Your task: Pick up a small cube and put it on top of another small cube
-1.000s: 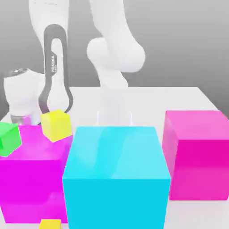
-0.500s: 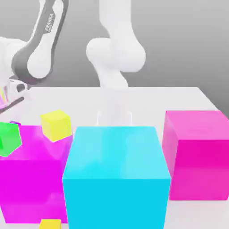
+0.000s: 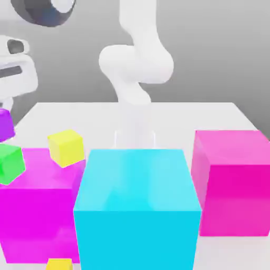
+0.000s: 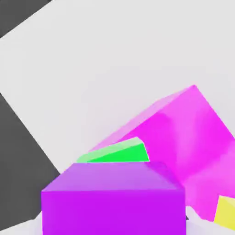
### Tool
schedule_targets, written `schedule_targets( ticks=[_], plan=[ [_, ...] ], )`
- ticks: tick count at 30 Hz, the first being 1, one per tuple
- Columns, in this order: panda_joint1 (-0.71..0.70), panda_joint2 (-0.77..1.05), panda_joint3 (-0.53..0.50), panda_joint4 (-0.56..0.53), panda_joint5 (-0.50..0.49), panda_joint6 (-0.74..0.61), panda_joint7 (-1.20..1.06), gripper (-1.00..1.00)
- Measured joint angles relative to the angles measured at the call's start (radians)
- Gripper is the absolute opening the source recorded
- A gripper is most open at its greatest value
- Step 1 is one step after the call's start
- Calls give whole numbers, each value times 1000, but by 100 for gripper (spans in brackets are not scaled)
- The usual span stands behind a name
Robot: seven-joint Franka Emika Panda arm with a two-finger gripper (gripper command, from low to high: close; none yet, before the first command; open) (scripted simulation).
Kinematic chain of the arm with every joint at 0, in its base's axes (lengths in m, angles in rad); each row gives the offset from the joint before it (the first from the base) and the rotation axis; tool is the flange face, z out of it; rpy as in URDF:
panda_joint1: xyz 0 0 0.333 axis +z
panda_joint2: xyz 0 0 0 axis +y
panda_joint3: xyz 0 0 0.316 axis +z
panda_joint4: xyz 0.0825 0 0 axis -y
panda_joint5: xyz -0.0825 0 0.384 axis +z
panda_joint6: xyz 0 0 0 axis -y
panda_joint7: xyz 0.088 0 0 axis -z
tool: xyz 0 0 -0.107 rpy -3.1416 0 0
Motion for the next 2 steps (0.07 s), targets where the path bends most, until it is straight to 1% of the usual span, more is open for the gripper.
schedule_targets(
  ticks=[2],
  plan=[
    [0,0,0,0,0,0,0,100]
  ],
)
